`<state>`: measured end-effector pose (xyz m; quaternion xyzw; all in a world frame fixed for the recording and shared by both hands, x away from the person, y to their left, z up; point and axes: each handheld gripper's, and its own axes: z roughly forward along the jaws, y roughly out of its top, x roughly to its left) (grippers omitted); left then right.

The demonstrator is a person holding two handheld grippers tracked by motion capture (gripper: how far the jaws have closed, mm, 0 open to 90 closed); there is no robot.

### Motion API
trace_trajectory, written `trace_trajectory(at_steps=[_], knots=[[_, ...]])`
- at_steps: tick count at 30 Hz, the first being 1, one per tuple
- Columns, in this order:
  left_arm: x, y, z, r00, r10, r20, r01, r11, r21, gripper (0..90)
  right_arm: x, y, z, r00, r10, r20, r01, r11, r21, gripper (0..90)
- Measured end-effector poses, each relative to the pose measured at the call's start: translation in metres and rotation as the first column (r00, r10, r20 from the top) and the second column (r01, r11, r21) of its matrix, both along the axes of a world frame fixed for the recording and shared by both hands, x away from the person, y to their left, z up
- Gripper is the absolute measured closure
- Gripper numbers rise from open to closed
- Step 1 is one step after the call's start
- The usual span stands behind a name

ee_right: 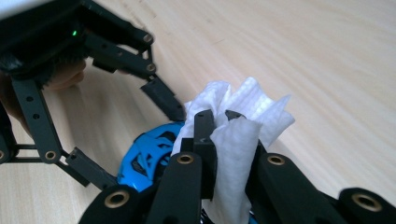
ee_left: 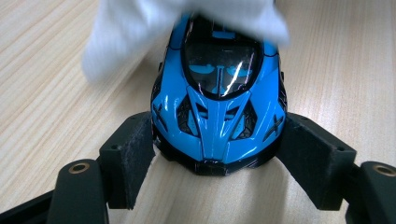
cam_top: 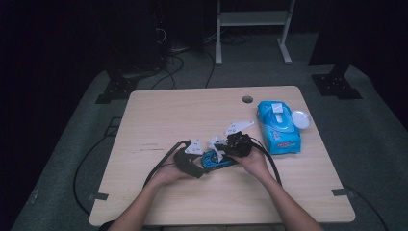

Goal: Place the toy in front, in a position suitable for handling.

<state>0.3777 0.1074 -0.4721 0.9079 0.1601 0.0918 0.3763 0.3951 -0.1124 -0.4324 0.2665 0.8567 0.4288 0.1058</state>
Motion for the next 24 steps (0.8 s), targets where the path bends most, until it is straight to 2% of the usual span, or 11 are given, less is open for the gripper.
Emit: trace_trajectory(at_steps=[3,5,8,12,15,17,21,24], knots=[[0.0,0.0,0.0,1.0,-0.001,0.001,0.001,1.0,0.0,27.1,0.001,-0.013,0.006,0.9994,-0.034,0.006,0.034,0.999,-0.004,82.7],[0.0,0.0,0.0,1.0,-0.003,0.002,0.003,1.0,0.001,27.1,0.002,-0.018,0.004,0.9994,-0.035,-0.002,0.035,0.999,-0.035,82.6],[0.0,0.0,0.0,1.0,-0.003,0.002,0.003,1.0,0.001,27.1,0.004,-0.013,-0.005,0.9995,-0.023,-0.023,0.021,0.997,-0.079,82.6],[0.0,0.0,0.0,1.0,0.0,0.001,0.0,1.0,-0.001,27.3,0.006,-0.005,-0.01,0.9999,0.001,-0.016,-0.002,0.996,-0.092,82.7],[0.0,0.0,0.0,1.0,0.001,0.003,-0.001,1.0,-0.002,27.5,0.007,-0.014,-0.009,0.9997,-0.014,-0.021,0.012,0.994,-0.111,82.6],[-0.001,0.0,0.0,1.0,0.001,0.003,-0.001,1.0,0.0,27.6,0.008,-0.026,-0.009,0.9989,-0.045,-0.012,0.043,0.988,-0.145,82.6],[0.0,0.0,0.001,1.0,-0.004,0.006,0.004,1.0,0.006,27.8,0.01,-0.043,-0.011,0.9965,-0.069,-0.046,0.064,0.992,-0.108,82.7],[0.0,0.0,0.001,1.0,-0.007,0.006,0.006,1.0,0.007,27.7,0.01,-0.033,-0.011,0.9981,-0.051,-0.035,0.046,0.993,-0.111,82.7]])
